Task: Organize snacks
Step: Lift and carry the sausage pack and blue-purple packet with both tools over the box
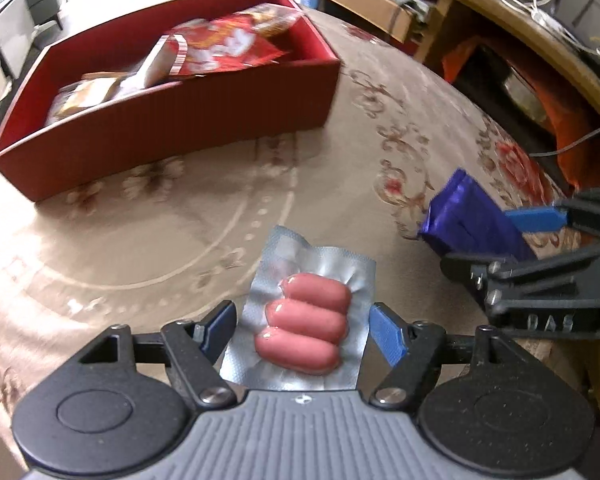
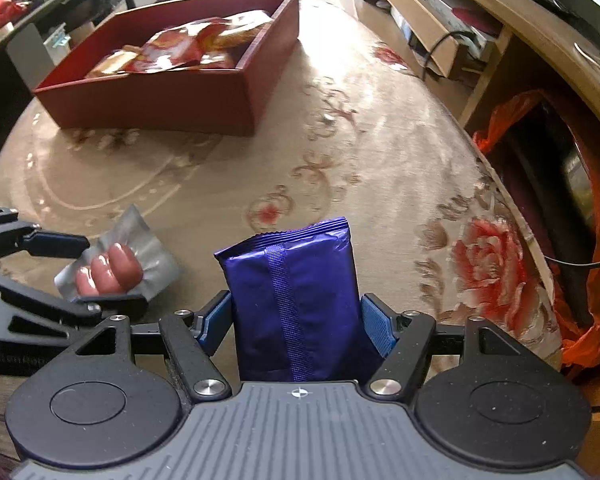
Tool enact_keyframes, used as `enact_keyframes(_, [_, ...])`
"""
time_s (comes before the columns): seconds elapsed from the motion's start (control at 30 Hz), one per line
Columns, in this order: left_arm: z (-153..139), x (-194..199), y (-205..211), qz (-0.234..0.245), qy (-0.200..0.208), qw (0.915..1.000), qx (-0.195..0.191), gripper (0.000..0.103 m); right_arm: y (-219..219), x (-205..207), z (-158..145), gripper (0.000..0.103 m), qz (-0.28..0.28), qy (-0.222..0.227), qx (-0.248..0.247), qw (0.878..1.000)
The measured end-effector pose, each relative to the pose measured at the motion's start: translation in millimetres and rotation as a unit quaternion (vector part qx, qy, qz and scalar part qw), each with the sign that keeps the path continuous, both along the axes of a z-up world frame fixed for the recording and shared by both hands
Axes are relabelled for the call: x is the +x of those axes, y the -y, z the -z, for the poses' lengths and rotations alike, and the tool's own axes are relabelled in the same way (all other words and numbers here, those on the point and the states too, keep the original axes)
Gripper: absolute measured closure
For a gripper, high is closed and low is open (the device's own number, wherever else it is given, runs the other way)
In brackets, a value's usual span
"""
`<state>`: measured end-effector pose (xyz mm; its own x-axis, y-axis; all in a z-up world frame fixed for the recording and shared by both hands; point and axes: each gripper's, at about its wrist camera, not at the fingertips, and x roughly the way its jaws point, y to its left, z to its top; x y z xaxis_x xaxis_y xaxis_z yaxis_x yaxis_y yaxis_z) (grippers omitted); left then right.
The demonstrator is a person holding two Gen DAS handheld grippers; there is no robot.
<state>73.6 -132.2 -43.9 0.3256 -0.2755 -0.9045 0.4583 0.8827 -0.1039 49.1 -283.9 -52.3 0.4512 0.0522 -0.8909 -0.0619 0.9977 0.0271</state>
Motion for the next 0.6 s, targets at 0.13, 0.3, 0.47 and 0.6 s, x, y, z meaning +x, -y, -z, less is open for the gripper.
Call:
enact_keyframes(0.13, [2, -4, -16, -0.011, 0.004, 0.9999, 0.012, 0.031, -22, -1, 1, 0.028, -0.011, -0.007, -0.006, 1.0])
enact_keyframes(0.3, [12, -3, -34, -0.03, -0.004, 0.9993, 0.021, 0.031, -44, 2, 16, 0.028, -0.036, -0.032, -0.032, 0.998])
enact_keyframes(0.47, [18, 0, -41, -0.033, -0.001, 0.9992, 0.024, 0.03, -54, 6, 24, 0.022, -0.054, -0.048, -0.039, 0.997])
enact_keyframes(0.6, [21, 1, -39, -0.026, 0.005, 0.9992, 0.029, 0.024, -50, 8, 28, 0.015, -0.056, -0.054, -0.031, 0.996])
